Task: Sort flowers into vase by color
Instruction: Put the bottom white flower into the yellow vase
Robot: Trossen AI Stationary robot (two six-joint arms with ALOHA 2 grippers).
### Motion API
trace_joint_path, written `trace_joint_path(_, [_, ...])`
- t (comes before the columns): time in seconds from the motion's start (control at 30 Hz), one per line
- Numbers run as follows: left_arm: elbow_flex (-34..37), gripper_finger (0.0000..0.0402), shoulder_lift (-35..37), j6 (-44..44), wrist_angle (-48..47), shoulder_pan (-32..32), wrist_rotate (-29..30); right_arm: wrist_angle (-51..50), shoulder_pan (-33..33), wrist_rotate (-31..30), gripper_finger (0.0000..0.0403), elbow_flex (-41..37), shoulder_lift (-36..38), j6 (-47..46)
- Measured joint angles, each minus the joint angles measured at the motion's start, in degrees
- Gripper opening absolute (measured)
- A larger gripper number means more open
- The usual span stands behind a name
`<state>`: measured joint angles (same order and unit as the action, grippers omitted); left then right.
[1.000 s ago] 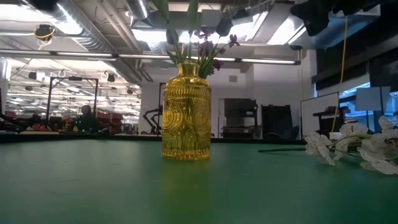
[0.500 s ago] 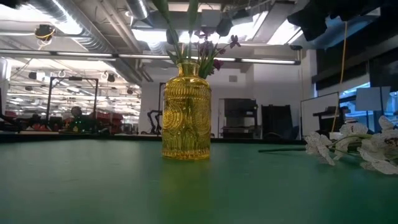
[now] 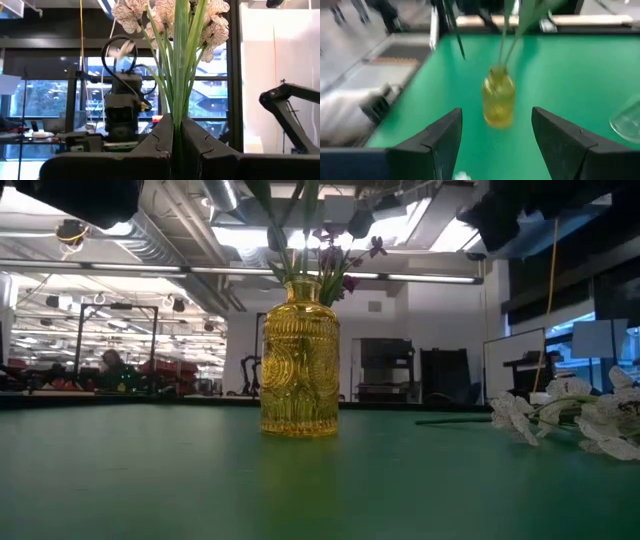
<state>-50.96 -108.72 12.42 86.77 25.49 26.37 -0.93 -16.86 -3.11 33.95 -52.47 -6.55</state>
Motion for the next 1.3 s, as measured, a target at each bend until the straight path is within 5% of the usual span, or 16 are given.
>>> trace_joint_path(0.5, [-0.36,0.0007,-0.02,-0.30,0.24,-0.12,-0.35,31.50,-0.07,16.38,0.0238,0.04,-6.06,2.60])
trace_joint_path(0.9, [-2.95,0.0007,-0.02,-0.25,-2.67,-0.37,6.96,55.49,-0.05,13.88,0.0238,0.04,-20.64,3.85])
trace_joint_path(1.3, [-2.95,0.0007,-0.02,-1.54,-4.20,-0.37,10.38,58.43,-0.04,4.49,0.0238,0.29,-22.77,3.80])
